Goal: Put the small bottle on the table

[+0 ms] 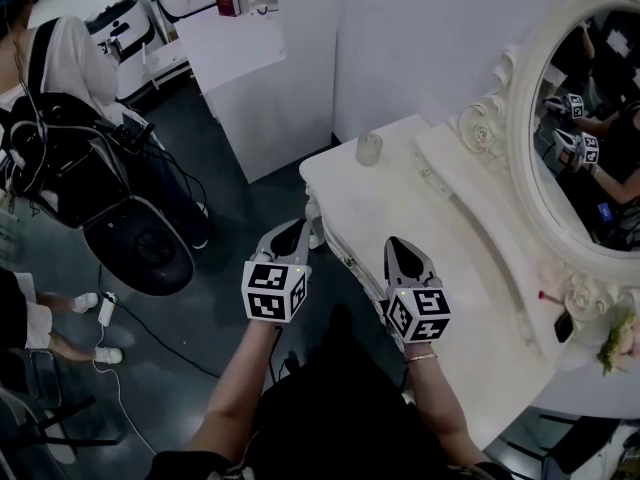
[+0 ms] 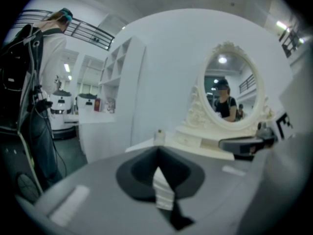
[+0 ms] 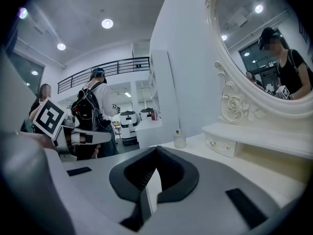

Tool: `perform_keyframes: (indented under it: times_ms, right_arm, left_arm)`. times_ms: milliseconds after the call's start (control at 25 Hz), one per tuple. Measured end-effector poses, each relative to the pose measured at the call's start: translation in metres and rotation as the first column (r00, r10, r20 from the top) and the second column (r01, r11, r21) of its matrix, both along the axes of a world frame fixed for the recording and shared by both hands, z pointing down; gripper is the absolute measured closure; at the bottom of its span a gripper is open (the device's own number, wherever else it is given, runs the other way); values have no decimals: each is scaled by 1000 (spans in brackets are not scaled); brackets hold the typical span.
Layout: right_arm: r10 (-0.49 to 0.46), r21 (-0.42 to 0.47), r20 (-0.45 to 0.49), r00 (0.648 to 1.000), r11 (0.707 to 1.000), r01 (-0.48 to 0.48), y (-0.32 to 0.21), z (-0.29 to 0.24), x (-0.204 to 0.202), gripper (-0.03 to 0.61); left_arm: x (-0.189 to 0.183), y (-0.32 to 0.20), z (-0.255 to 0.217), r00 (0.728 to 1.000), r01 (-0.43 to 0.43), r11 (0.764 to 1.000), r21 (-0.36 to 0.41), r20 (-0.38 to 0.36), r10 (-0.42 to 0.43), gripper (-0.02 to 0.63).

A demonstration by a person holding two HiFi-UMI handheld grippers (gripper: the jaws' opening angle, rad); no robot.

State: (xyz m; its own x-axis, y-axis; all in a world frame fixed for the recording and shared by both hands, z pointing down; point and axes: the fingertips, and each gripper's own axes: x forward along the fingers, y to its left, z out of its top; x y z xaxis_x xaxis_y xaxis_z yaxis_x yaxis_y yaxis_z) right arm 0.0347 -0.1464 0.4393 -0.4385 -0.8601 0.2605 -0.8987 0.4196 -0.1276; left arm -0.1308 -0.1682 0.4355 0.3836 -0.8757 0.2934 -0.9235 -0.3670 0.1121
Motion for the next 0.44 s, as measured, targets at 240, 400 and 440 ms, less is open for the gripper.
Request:
perform_keyframes:
  times_ms: [240, 400, 440]
  right_arm:
    - [1, 6, -2, 1000, 1000, -1, 2, -1, -3, 575]
    - [3, 1, 1, 1000, 1000, -3, 3, 1, -3, 575]
    - [3, 0, 1, 1000, 1000, -3, 4, 2, -3, 575]
  left_arm:
    - [-3, 3, -2, 1000, -3, 1000, 6, -2, 3, 607]
    - [-4, 4, -2, 1000, -5, 1000, 7, -1, 5, 607]
    - [-4, 4, -2, 1000, -5, 1000, 7, 0, 5, 607]
